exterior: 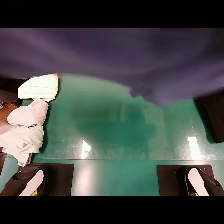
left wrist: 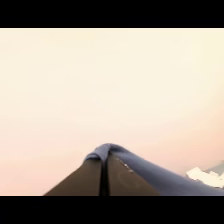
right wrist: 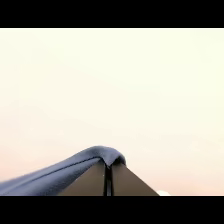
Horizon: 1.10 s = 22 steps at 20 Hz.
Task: Fold the shirts.
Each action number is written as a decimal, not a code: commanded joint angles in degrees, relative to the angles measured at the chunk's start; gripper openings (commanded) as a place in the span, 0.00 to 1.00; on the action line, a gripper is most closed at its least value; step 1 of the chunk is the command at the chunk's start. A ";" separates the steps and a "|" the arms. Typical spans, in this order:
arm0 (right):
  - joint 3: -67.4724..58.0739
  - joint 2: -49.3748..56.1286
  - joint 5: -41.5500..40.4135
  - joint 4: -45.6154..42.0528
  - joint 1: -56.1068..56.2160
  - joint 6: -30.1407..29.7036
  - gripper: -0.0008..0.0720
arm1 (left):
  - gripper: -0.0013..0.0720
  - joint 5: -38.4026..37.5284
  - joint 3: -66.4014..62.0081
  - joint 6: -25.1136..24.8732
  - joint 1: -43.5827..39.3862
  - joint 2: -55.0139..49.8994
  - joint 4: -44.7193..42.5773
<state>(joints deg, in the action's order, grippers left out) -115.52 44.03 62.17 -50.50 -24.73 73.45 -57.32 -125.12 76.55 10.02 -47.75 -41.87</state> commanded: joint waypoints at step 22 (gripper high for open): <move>19.61 51.08 3.30 -8.22 18.21 8.98 0.03 | 0.05 7.50 48.81 -10.80 -0.20 -38.82 12.26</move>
<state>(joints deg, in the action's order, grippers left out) -95.11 89.10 76.27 -58.85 -9.69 82.39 -57.93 -75.24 72.75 9.85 -80.20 -39.59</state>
